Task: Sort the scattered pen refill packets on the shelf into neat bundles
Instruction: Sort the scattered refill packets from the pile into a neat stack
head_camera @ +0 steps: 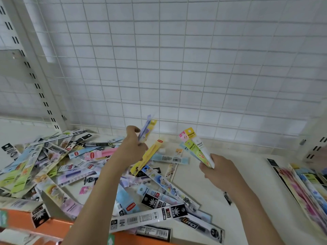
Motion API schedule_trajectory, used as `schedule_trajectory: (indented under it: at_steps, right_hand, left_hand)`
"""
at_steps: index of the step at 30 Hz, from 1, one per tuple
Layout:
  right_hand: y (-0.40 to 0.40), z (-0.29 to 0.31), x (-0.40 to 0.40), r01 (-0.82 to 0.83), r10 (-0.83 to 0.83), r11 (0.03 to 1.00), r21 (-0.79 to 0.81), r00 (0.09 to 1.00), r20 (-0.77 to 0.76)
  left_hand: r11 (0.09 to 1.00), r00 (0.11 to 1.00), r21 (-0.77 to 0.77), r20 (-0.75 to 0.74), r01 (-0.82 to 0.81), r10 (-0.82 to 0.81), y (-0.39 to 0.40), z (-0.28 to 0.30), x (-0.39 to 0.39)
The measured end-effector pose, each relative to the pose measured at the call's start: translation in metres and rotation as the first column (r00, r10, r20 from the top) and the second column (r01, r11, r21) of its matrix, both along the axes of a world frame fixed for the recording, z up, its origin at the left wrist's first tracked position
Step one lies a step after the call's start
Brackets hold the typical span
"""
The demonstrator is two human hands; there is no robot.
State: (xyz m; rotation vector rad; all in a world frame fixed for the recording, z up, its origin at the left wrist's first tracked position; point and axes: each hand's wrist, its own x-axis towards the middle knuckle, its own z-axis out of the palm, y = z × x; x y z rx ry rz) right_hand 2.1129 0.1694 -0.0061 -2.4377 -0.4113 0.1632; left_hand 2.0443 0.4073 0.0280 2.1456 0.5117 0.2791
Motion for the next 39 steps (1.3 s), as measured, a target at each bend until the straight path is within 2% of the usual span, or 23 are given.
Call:
schedule_trajectory:
  at_steps: [2,5,7,11,15,22,26,32,35,39]
  right_hand:
    - [-0.002,0.001,0.001,0.008,-0.008,1.0,0.006,1.0,0.0]
    - [-0.006,0.002,0.004,0.032,-0.032,0.999,0.013,0.999,0.008]
    - [-0.009,0.002,0.005,0.048,-0.048,0.999,0.008,0.999,0.014]
    - [-0.014,0.002,0.007,0.07,-0.071,0.998,0.005,0.997,0.028]
    - [-0.012,0.0,0.007,0.079,-0.079,0.997,-0.002,0.996,0.039]
    - [0.002,0.001,0.013,0.016,-0.015,0.999,-0.029,0.999,0.039]
    - [0.016,0.002,0.014,-0.068,0.069,0.998,-0.017,0.997,0.024]
    - [0.044,0.003,0.016,-0.197,0.203,0.975,-0.098,0.977,0.058]
    - [0.068,0.006,0.019,-0.254,0.27,0.954,-0.162,0.959,0.088]
    - [0.094,0.003,0.021,-0.307,0.361,0.896,-0.32,0.925,0.123]
  left_hand:
    - [0.998,0.997,0.059,-0.077,0.003,0.001,0.002,-0.002,0.011]
    - [0.942,0.965,0.333,-0.259,0.052,0.038,0.002,-0.008,0.025]
    - [0.887,0.939,0.454,-0.333,0.082,0.084,0.0,-0.014,0.03]
    - [0.867,0.914,0.494,-0.377,0.061,0.15,-0.007,-0.029,0.034]
    - [0.854,0.936,0.52,-0.311,0.022,0.165,-0.004,-0.031,0.037]
    - [0.901,0.982,0.434,-0.168,-0.008,0.089,0.005,-0.011,0.03]
    - [0.94,0.981,0.282,0.021,-0.193,0.195,0.012,0.006,0.006]
    - [0.955,0.935,-0.043,0.195,-0.294,0.296,0.028,0.016,-0.031]
    - [0.926,0.91,-0.21,0.212,-0.314,0.357,0.033,0.019,-0.043]
    - [0.941,0.926,-0.126,0.179,-0.314,0.333,0.03,0.018,-0.053]
